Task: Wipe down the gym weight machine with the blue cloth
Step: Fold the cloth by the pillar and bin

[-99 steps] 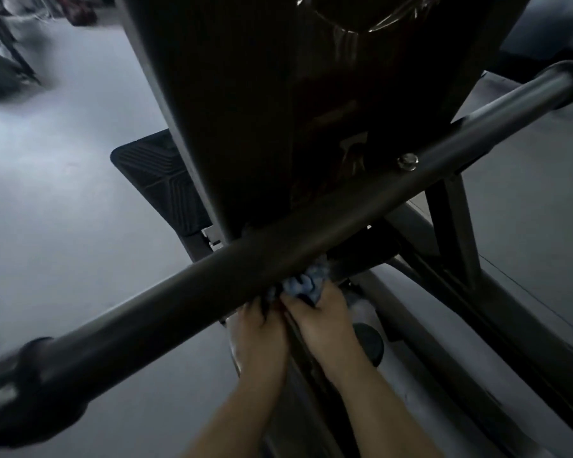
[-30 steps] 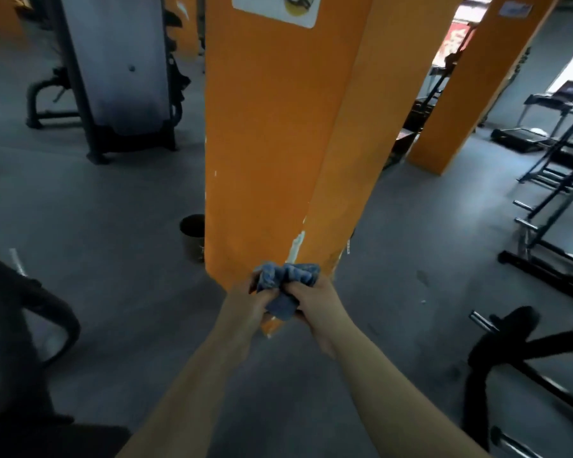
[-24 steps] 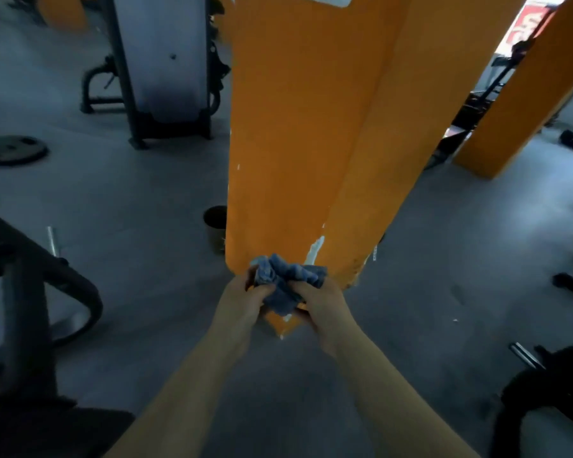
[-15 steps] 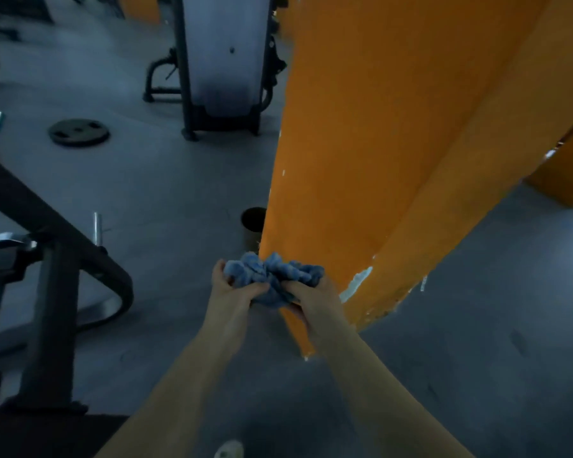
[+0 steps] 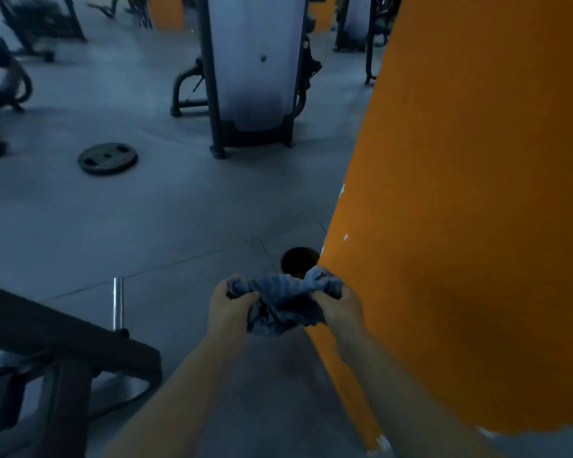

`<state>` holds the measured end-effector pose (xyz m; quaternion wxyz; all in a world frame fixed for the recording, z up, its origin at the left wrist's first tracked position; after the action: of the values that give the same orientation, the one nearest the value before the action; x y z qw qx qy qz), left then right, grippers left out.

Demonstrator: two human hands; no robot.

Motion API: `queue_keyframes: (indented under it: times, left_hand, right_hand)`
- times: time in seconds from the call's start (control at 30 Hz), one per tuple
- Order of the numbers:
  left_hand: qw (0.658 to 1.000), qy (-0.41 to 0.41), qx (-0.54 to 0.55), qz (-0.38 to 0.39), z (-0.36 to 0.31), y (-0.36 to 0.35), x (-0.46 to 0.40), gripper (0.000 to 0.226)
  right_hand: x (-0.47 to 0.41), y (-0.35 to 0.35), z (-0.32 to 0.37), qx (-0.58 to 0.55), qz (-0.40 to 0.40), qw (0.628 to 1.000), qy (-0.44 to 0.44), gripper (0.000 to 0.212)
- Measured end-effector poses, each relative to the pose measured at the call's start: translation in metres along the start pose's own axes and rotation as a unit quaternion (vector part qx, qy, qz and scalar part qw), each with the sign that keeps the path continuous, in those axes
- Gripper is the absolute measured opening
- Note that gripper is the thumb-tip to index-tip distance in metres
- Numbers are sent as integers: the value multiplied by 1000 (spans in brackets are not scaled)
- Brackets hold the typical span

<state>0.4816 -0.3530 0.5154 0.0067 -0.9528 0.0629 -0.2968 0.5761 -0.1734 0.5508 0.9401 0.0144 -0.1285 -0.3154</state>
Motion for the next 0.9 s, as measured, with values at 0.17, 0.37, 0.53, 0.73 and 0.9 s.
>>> queue_keyframes:
  times: [0.17,0.37,0.53,0.73,0.9]
  left_hand:
    - [990,-9,-138,13,-56,-35,-112,58]
    - [936,-44,-333,107,-128,-110,-259,67]
    - [886,-72,-434,146,-184,-170,-353,45]
    - [782,-50,-553,285,-202,-258,-432,35]
    - [578,-102,-691,422,-193,-340,-496,8]
  right_hand:
    - [-110,-26,-10,-30,-17,999,-26,21]
    - [-264,-61,-20,-68,-54,995,-56,44]
    - [-364,-73,-14,-83,-85,989,-83,31]
    - [-449,-68,-6,-74,-173,975,-114,32]
    - [-508,-71,-16,-66,-288,943,-155,21]
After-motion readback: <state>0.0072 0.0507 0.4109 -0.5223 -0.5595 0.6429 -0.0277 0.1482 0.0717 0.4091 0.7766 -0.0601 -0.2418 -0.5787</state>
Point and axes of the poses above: each hand's wrist, its own x-axis away from the middle knuckle, its own y-axis out of the back of the hand, z = x × y, the point moved 9 cm from there along -x, towards the middle knuckle, and after that the axes turned 9 degrees about y, right-handed, at the moved point
